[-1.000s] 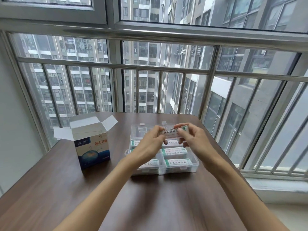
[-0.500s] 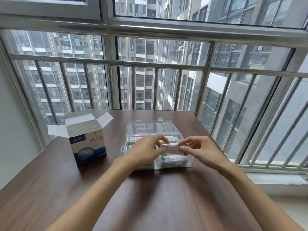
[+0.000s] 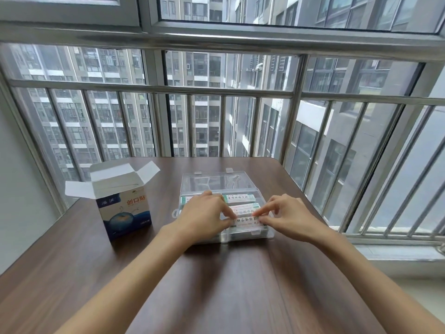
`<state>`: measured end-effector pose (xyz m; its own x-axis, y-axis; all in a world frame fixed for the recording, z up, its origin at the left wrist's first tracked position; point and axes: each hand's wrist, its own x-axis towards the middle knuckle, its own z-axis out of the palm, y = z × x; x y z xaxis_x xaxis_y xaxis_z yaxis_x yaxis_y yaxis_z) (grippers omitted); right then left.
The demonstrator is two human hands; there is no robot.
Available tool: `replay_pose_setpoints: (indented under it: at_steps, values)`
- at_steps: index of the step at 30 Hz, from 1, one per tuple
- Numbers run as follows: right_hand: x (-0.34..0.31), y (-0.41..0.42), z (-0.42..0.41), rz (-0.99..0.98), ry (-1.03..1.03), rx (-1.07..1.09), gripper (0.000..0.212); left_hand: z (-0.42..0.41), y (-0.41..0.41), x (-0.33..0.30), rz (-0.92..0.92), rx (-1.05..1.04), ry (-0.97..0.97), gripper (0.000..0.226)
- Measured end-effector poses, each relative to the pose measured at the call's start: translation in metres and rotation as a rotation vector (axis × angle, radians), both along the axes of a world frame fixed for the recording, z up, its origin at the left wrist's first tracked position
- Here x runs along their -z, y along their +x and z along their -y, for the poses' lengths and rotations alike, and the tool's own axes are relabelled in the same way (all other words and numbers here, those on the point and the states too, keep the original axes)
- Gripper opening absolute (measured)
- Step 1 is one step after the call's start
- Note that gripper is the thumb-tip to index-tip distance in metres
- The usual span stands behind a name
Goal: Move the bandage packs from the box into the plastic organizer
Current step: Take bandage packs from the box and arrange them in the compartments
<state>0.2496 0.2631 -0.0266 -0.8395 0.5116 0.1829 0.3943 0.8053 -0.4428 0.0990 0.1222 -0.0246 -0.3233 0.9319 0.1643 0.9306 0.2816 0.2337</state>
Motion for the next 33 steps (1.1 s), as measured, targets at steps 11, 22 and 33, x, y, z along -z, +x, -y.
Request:
replay_pose_setpoints:
  at_steps: [11,22,33]
  values:
    - [-0.029,-0.015,0.004,0.192,0.063,0.084,0.012,-0.010,0.003,-0.004,-0.008,-0.050,-0.070,0.022]
    - [-0.046,-0.030,0.018,0.647,0.136,0.242,0.018,-0.014,0.001,-0.009,0.000,-0.068,-0.073,0.019]
    - [-0.041,-0.031,0.015,0.623,0.086,0.271,0.025,-0.015,0.004,-0.012,-0.001,-0.075,-0.094,0.021]
